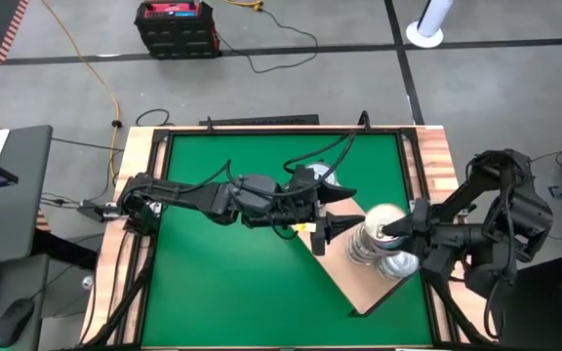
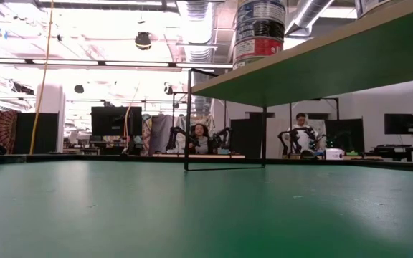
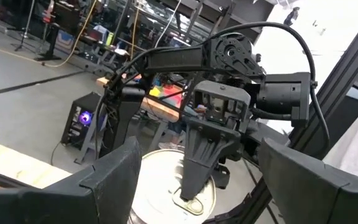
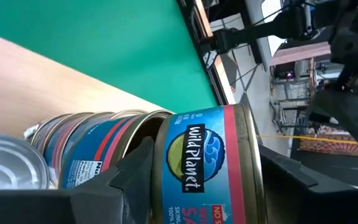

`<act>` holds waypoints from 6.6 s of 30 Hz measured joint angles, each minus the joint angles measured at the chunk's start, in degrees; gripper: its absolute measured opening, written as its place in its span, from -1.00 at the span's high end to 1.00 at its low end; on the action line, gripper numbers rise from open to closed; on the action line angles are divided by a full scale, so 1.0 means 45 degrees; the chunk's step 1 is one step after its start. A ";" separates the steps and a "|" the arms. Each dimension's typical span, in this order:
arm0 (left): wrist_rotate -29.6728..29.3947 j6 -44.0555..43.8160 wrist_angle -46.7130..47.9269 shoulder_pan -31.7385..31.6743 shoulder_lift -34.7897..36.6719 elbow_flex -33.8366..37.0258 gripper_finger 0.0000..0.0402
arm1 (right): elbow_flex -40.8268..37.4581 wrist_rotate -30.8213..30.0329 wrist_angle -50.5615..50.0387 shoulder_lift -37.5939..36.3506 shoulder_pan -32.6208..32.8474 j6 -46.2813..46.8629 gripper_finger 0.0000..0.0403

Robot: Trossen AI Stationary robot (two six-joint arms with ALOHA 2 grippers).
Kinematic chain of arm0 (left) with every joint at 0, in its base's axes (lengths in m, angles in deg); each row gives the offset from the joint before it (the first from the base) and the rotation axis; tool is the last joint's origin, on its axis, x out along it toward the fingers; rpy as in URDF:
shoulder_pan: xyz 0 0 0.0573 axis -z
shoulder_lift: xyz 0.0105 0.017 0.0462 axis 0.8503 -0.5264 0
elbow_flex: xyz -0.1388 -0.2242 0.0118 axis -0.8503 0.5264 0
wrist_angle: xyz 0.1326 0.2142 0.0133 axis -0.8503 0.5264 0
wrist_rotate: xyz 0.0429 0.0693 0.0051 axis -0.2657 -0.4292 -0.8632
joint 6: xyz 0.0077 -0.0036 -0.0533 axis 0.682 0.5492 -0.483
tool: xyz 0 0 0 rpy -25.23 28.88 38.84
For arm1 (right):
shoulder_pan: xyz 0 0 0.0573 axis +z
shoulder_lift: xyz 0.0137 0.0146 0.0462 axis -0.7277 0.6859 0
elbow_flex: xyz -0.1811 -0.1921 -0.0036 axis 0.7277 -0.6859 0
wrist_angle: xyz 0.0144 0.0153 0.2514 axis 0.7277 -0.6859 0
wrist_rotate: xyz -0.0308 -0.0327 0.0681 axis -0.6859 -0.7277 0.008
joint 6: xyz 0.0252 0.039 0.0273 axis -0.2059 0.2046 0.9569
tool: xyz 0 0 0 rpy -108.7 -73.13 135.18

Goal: Stack canned seafood by type on shelf
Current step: Stack the blue and pink tuna can on top of the other blue and pink tuna cans on the shelf, then return to Home Position

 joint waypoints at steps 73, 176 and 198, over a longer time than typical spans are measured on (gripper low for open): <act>0.1704 -0.1307 0.2108 -0.0291 -0.0015 0.0009 -0.53 | 0.0010 -0.0435 -0.0340 -0.0186 0.0597 0.0201 -0.20; -0.0417 0.1628 0.6180 0.0427 0.2456 0.2641 0.39 | -0.7529 -0.1501 0.7611 -1.1938 0.3288 0.8241 -0.64; -0.2306 -0.0457 -0.0614 0.0597 1.0358 1.4181 0.55 | -0.9240 -0.1834 0.8192 -1.4667 0.2014 0.8289 -0.64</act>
